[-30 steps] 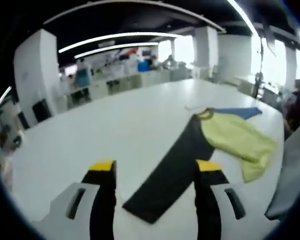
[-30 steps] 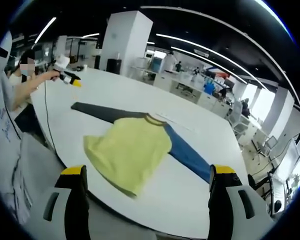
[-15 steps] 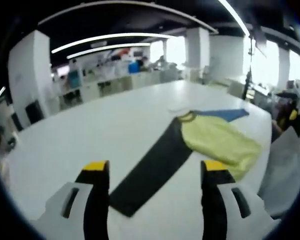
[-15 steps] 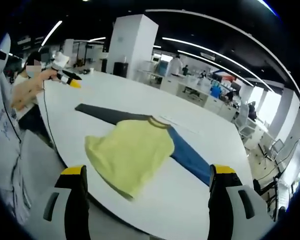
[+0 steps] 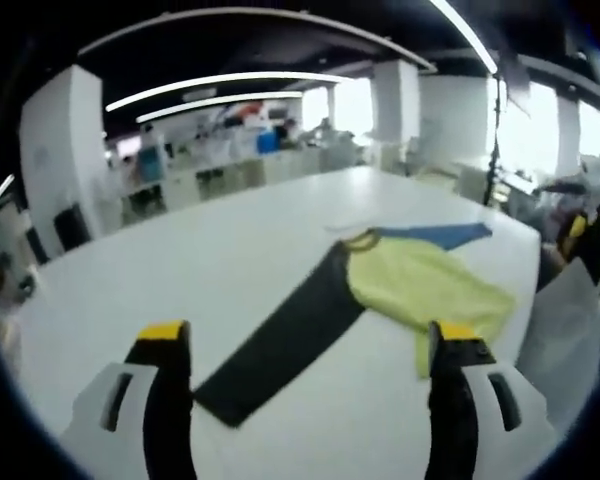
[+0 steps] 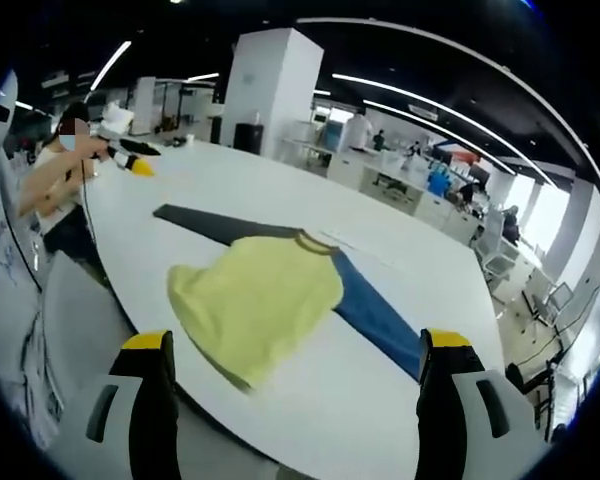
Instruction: Fold the garment on the visible template until the final outline fits inside the template.
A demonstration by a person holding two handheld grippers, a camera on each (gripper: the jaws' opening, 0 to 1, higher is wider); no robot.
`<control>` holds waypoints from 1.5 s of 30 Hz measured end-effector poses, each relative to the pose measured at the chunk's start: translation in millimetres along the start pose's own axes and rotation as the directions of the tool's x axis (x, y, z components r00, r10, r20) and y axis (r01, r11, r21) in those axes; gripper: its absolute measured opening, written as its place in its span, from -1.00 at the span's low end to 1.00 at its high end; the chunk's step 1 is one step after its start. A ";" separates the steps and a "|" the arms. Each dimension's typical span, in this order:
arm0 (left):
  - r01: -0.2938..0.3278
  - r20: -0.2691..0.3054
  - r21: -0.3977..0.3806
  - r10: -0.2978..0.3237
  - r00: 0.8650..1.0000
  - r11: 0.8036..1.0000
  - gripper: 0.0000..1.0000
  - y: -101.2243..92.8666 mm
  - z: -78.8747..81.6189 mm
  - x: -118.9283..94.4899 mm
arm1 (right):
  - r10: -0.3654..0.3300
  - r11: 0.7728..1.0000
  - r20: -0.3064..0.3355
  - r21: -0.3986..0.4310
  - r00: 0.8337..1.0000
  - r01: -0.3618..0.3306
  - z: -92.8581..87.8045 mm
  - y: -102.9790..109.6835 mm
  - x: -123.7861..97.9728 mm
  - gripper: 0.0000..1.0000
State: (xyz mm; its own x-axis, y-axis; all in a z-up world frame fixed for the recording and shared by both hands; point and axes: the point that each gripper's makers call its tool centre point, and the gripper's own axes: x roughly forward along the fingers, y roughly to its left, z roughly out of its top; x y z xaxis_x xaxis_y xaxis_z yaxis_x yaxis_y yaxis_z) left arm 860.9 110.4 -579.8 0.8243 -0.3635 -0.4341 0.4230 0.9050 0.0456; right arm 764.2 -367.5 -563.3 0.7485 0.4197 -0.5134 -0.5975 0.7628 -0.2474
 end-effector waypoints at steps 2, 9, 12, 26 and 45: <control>0.000 0.007 -0.003 0.000 1.000 1.000 0.93 -5.3 0.3 -4.1 | 0.010 1.000 0.003 -0.005 1.000 -0.010 1.2 -0.1 0.3 1.00; 0.010 -0.001 -0.001 -0.010 1.000 1.000 0.99 -24.9 -3.0 -15.4 | 0.033 0.999 0.012 -0.032 0.999 -0.033 4.2 0.1 0.0 1.00; 0.017 0.004 -0.011 -0.017 1.000 1.000 0.99 -32.1 -0.7 -19.5 | 0.038 0.999 0.020 -0.033 0.999 -0.038 5.0 -0.1 -0.7 1.00; 0.024 0.078 -0.026 -0.022 0.997 0.999 0.99 -52.3 21.7 -28.6 | 0.047 0.998 0.028 -0.040 0.999 -0.045 1.3 -10.1 -3.0 1.00; 0.054 0.067 0.006 -0.055 0.996 0.999 0.98 -83.9 11.9 -35.4 | 0.043 0.999 0.034 -0.024 0.998 -0.042 -3.5 -11.6 0.8 1.00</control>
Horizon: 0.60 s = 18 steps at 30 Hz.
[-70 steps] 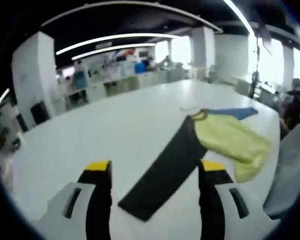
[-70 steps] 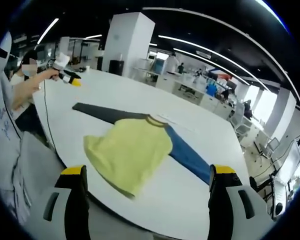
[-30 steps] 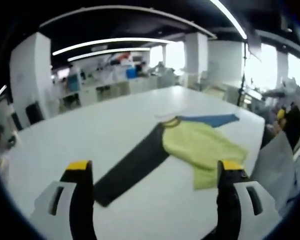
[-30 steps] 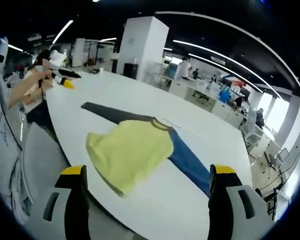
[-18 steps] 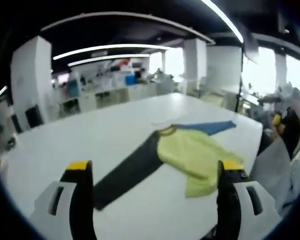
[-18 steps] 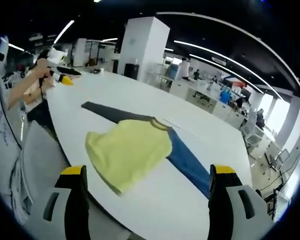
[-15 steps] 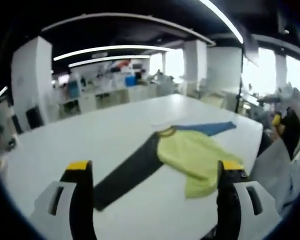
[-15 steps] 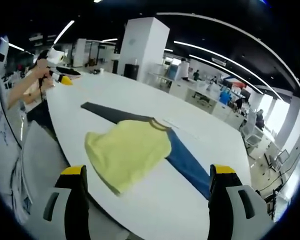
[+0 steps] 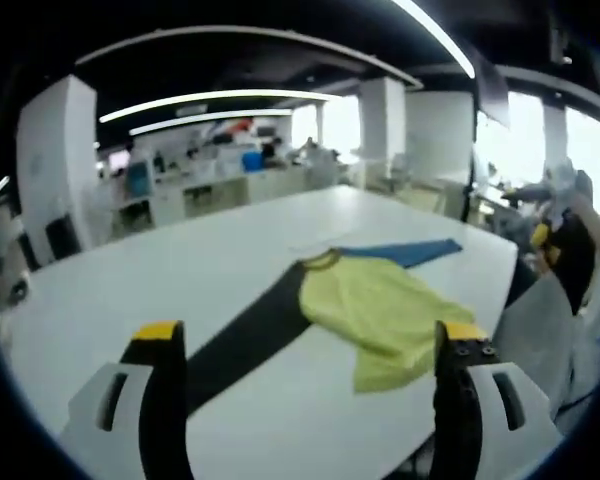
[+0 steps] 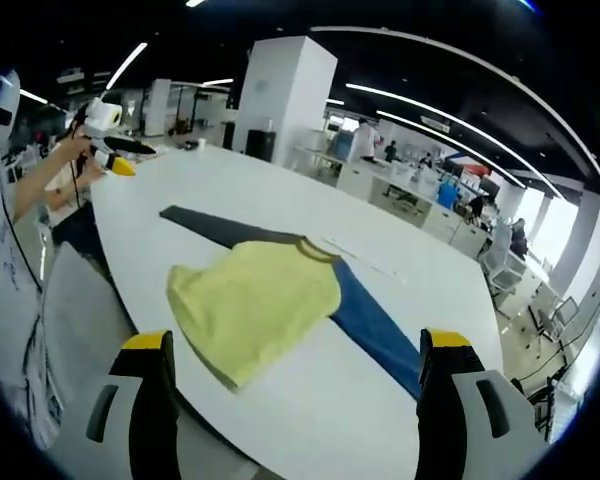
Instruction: Fold the garment on the visible template until the final outline fits inside the template.
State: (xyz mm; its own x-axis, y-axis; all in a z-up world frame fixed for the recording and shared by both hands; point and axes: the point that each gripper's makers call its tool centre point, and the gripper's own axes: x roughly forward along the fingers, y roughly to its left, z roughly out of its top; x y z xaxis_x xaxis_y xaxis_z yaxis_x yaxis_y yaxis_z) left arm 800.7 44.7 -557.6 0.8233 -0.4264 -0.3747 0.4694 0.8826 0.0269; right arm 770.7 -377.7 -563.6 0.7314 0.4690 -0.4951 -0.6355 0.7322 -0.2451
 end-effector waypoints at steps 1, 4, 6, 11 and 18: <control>0.004 -0.004 0.005 -0.004 1.000 1.000 0.98 -2.8 -1.4 -0.4 | 0.001 1.000 -0.002 0.004 1.000 -0.001 -1.3 1.0 0.4 1.00; -0.008 -0.029 0.040 0.009 1.000 0.999 0.98 -8.7 -6.0 -2.7 | 0.005 1.000 -0.011 0.014 1.000 -0.005 -6.3 4.2 1.4 1.00; 0.004 -0.023 0.040 -0.003 1.000 0.999 0.98 -17.1 -5.7 -4.2 | 0.008 1.000 -0.015 0.022 1.000 -0.008 -9.0 6.6 2.2 1.00; -0.030 -0.072 0.130 0.039 0.997 0.991 0.96 -24.4 -16.1 -4.9 | 0.036 0.999 -0.017 0.038 0.999 -0.035 -14.4 17.4 5.8 1.00; 0.012 -0.083 0.086 -0.004 0.997 0.996 0.82 -42.3 -34.3 1.8 | 0.055 0.997 -0.043 0.048 0.998 -0.053 -28.7 27.2 9.6 1.00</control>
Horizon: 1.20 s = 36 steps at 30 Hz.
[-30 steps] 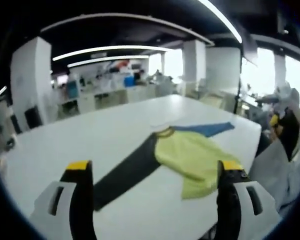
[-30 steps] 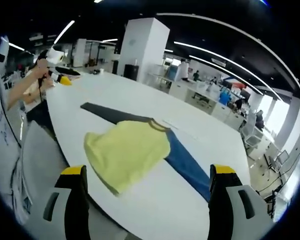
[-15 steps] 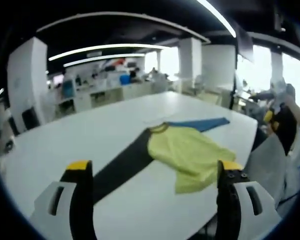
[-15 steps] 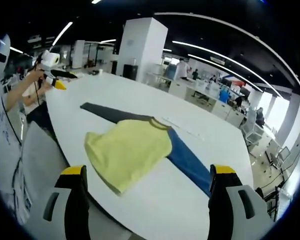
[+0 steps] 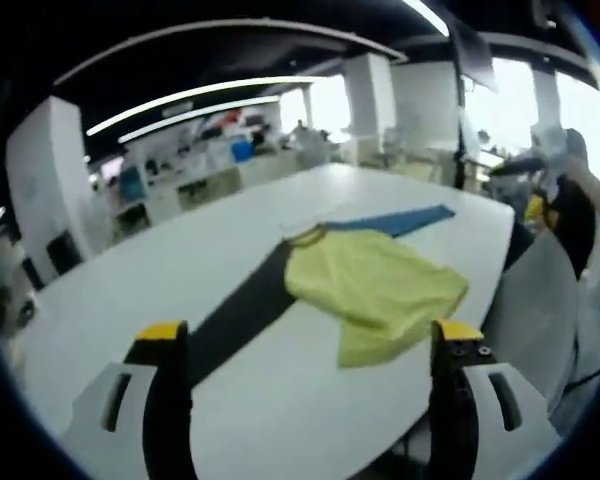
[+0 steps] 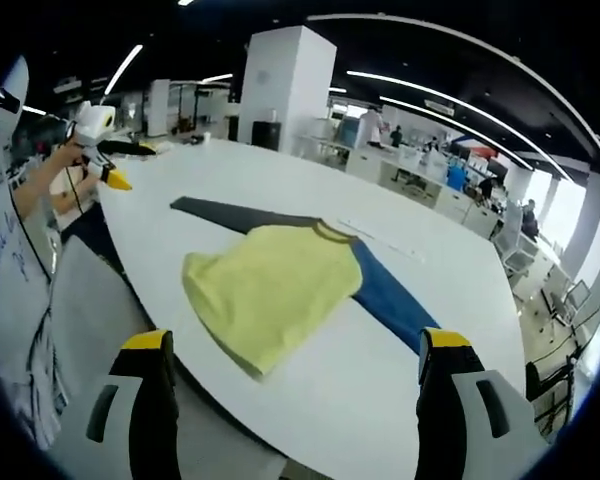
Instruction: Fold the garment on the visible template until the final outline fits inside the template.
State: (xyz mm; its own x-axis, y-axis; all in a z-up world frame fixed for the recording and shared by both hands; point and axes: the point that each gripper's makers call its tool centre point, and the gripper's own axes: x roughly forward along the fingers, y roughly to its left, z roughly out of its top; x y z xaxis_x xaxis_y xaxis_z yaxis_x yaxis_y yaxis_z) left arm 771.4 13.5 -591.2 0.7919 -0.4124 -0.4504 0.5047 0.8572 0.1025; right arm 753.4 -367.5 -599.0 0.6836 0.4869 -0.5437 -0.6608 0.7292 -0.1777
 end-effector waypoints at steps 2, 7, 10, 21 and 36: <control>0.009 -0.009 -0.010 -0.009 1.000 1.000 0.81 -4.2 -7.2 2.2 | 0.002 1.000 -0.009 0.007 1.000 -0.002 -4.9 2.1 2.1 1.00; 0.043 -0.017 -0.037 -0.043 0.999 0.998 0.77 -14.5 -17.7 6.1 | 0.024 0.999 -0.017 0.033 1.000 -0.024 -13.5 10.7 8.2 0.99; 0.076 -0.003 -0.075 -0.076 0.997 0.994 0.67 -21.2 -22.9 10.6 | 0.060 0.997 -0.047 0.041 0.997 -0.058 -23.5 21.7 15.2 0.99; 0.116 -0.158 -0.147 -0.139 0.977 0.982 -0.02 -31.3 -59.6 27.1 | 0.107 0.993 -0.064 0.053 0.992 -0.104 -27.3 34.8 22.7 0.70; 0.153 -0.152 -0.214 -0.188 0.970 0.965 -0.23 -32.3 -76.5 61.5 | 0.131 0.989 -0.081 0.076 0.988 -0.125 -36.1 42.5 31.1 0.45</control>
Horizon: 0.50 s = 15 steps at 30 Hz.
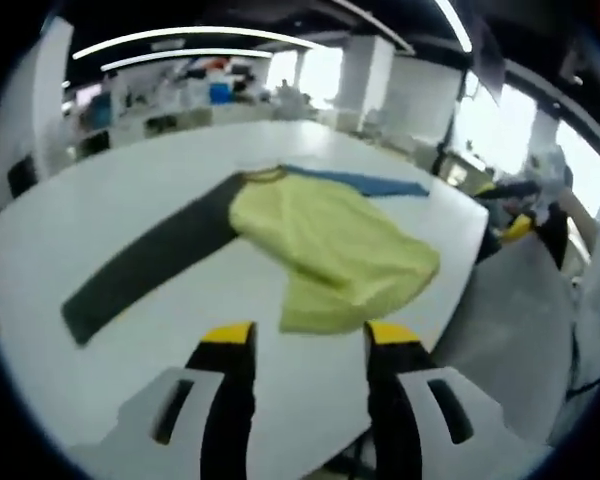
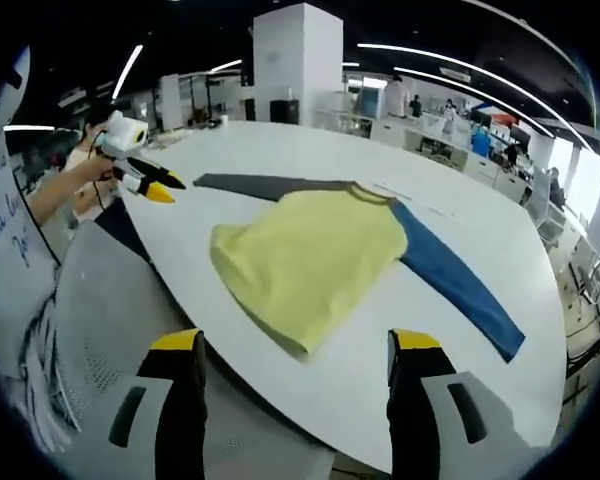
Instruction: Fold the garment on the visible template until the final outline fits inside the template.
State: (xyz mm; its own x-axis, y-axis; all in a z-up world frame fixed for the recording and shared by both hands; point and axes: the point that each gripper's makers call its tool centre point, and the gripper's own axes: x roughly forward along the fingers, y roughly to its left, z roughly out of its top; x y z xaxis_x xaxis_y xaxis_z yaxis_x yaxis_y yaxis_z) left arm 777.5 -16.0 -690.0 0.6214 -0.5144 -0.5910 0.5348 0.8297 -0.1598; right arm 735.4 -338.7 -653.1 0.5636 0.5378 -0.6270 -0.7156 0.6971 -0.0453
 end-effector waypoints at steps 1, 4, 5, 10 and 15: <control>0.002 -0.002 -0.003 -0.002 1.000 1.000 -0.25 0.5 -1.0 1.8 | 0.001 1.000 -0.001 0.000 1.000 -0.001 -0.6 -0.2 0.7 0.43; 0.021 -0.001 -0.048 -0.021 1.000 0.999 -0.35 -1.3 -2.4 9.7 | 0.009 1.000 -0.007 0.000 1.000 -0.009 -2.9 -0.3 4.3 0.34; 0.019 0.002 -0.048 -0.019 1.000 0.999 -0.40 -1.1 -2.3 11.8 | 0.011 1.000 -0.011 -0.001 1.000 -0.011 -3.9 -0.6 5.6 0.31; 0.020 -0.024 -0.065 -0.022 0.999 0.998 -0.47 -1.4 -7.6 23.5 | 0.006 1.000 -0.050 -0.024 0.999 -0.007 -11.0 0.2 9.0 0.19; 0.014 -0.021 -0.050 -0.015 1.000 0.999 -0.63 1.5 -7.2 33.6 | 0.030 0.999 -0.057 -0.021 0.998 -0.032 -12.1 5.9 13.5 0.05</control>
State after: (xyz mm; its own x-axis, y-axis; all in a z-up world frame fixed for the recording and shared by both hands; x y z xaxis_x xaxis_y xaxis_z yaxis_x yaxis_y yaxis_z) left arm 795.1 -30.5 -715.8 0.6011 -0.5219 -0.6052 0.5139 0.8324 -0.2074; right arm 733.8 -333.1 -671.2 0.5169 0.5307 -0.6717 -0.7415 0.6697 -0.0414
